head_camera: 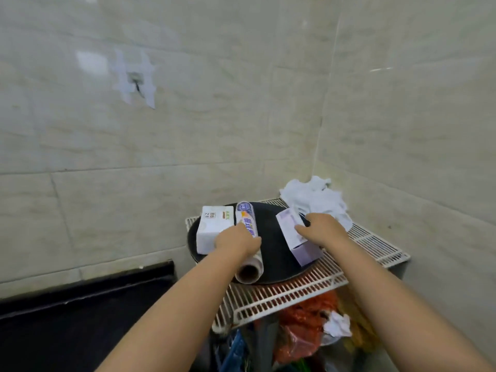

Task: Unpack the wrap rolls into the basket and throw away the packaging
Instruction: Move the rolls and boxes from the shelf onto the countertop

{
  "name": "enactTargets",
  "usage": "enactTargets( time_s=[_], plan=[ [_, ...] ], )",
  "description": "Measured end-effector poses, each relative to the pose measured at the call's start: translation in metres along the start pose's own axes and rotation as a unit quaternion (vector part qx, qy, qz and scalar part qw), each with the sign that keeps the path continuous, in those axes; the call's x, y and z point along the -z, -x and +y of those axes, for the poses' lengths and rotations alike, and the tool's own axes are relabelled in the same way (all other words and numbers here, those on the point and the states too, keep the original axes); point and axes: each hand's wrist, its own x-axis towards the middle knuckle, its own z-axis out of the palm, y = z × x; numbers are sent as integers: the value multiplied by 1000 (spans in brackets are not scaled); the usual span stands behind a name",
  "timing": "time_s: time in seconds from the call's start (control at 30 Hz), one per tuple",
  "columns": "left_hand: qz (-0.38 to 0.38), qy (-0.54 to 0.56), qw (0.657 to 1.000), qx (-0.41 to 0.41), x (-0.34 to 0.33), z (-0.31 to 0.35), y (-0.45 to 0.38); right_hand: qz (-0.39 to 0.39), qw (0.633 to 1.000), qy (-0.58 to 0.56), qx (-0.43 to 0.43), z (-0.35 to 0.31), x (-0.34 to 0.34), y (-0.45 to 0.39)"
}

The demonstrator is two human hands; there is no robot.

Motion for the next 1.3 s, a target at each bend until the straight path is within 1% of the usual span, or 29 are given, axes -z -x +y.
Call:
enactTargets(
  time_s=[0.07,0.13,0.2,0.27,0.33,0.43,0.53,0.6,0.7,0.77,0.83,0.93,1.0,1.07,1.2,1.3],
  plan=[
    [-11,37,998,40,-4,3,-21,-43,999,0,23,-4,-5,-29],
    [-19,87,994,69,-9,2,-31,-100,994,25,45,-3,-11,-48],
    [-23,136,987,77,-17,1,-36,-148,987,31,58,3,-16,-61],
    [-37,181,979,82,-24,2,-36,-170,984,3,54,11,-19,-72],
    [-45,204,974,92,-27,6,-36,-156,986,4,53,14,-21,-80],
    [-30,193,975,106,-29,16,-37,-92,991,71,70,12,-23,-88],
    [-16,196,972,129,-33,27,-34,-73,992,58,82,16,-31,-94],
    [-9,220,964,146,-34,35,-31,-70,994,14,78,25,-35,-98],
    [21,267,952,151,-25,45,-26,-68,992,-94,59,41,-25,-104],
    [56,279,948,143,-10,49,-18,-51,986,-146,68,43,-10,-103],
    [103,282,945,134,8,48,-6,-18,974,-207,86,30,7,-94],
    [191,237,944,123,37,32,21,20,954,-263,144,-15,27,-71],
    [250,167,944,136,51,8,44,26,942,-274,191,-55,28,-46],
    [290,91,938,166,58,-27,69,17,931,-280,234,-96,19,-19],
    [291,-21,920,261,59,-122,133,-30,910,-267,316,-186,-20,49],
    [265,-84,906,319,53,-206,190,-78,894,-262,355,-253,-65,109]
  ],
)
